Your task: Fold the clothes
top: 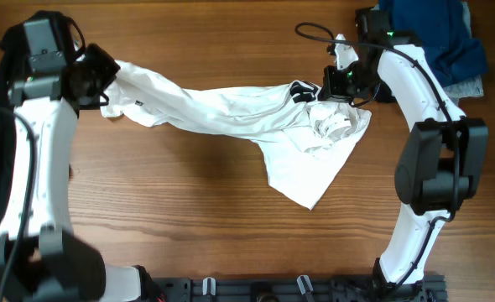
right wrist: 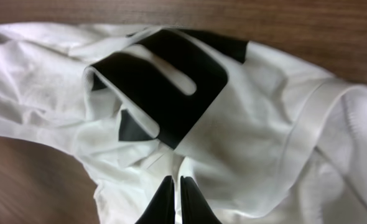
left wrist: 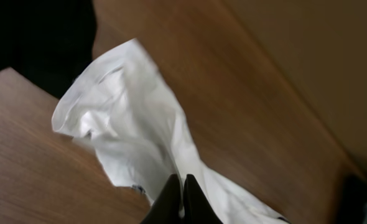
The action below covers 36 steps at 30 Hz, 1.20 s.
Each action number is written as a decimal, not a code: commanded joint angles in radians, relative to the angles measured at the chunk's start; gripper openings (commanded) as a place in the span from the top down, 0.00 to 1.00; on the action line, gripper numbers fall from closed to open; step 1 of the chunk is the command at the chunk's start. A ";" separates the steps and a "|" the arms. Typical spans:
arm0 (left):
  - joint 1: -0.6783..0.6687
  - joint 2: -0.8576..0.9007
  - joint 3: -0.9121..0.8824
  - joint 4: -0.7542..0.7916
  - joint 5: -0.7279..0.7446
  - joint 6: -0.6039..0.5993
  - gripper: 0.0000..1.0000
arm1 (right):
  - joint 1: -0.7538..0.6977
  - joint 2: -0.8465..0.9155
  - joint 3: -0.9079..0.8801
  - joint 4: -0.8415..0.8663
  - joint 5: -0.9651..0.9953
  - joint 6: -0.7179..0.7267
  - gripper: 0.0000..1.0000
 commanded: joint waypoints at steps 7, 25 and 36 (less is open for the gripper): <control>-0.007 -0.071 0.012 0.055 -0.007 0.038 0.96 | 0.070 -0.163 0.005 -0.084 0.034 0.019 0.68; -0.006 -0.071 0.012 0.218 -0.056 0.058 0.96 | 0.228 -0.224 -0.388 0.161 0.264 0.160 0.48; -0.006 -0.071 0.012 0.199 -0.056 0.058 0.96 | 0.228 -0.223 -0.546 0.356 0.266 0.157 0.54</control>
